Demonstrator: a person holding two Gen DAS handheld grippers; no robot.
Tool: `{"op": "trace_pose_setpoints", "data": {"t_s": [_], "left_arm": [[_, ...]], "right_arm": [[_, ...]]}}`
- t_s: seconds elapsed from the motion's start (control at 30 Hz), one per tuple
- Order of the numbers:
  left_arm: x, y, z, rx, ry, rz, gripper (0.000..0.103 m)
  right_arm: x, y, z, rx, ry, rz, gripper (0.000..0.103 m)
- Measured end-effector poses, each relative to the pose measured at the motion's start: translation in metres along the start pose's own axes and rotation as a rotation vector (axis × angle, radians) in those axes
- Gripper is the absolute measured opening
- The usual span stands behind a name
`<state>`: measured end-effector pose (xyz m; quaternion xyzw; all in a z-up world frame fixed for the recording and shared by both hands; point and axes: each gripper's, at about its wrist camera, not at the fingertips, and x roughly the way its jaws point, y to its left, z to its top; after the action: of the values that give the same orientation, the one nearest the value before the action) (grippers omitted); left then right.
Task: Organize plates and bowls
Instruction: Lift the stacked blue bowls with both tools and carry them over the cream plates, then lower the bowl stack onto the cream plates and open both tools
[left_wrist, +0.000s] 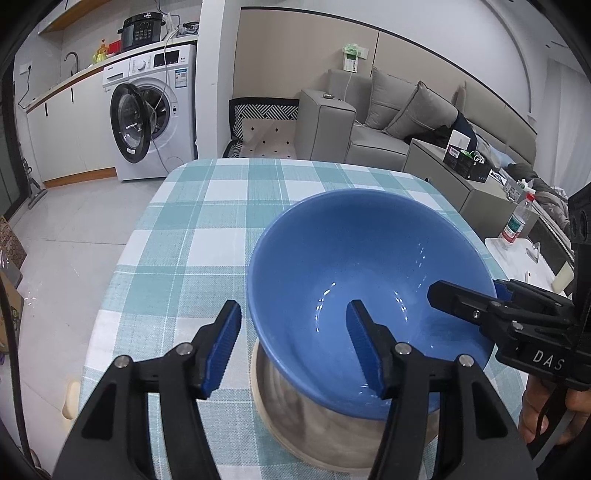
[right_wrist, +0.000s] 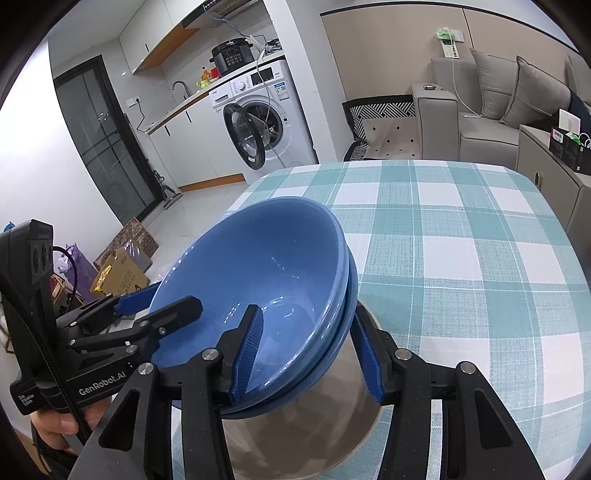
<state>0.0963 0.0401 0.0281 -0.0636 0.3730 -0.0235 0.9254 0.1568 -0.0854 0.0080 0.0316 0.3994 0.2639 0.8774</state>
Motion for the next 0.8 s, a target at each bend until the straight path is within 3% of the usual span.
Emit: {"op": "trace_pose_setpoints", "data": {"t_s": [0.23, 0.3, 0.43, 0.5, 0.6, 0.67, 0.8], "left_arm": [[-0.004, 0.001, 0.0, 0.004, -0.015, -0.001, 0.065], [-0.006, 0.002, 0.001, 0.002, -0.019, 0.001, 0.066], [-0.011, 0.003, 0.001, 0.001, -0.038, -0.003, 0.074], [-0.016, 0.002, 0.001, 0.002, -0.055, -0.009, 0.077], [-0.022, 0.0, 0.002, 0.012, -0.073, -0.005, 0.081], [-0.027, -0.002, 0.001, 0.024, -0.091, 0.0, 0.09], [-0.034, -0.005, 0.0, 0.041, -0.113, 0.022, 0.097]], "right_arm": [[-0.002, -0.001, 0.001, -0.004, -0.011, -0.003, 0.054], [-0.006, -0.003, 0.002, -0.005, -0.03, -0.005, 0.072], [-0.017, -0.004, 0.004, -0.021, -0.067, -0.021, 0.081], [-0.021, -0.005, 0.004, -0.038, -0.077, -0.026, 0.091], [-0.026, -0.006, 0.004, -0.051, -0.085, -0.022, 0.096], [-0.029, -0.007, 0.003, -0.061, -0.099, -0.019, 0.1], [-0.035, -0.006, -0.001, -0.091, -0.111, -0.01, 0.101]]}}
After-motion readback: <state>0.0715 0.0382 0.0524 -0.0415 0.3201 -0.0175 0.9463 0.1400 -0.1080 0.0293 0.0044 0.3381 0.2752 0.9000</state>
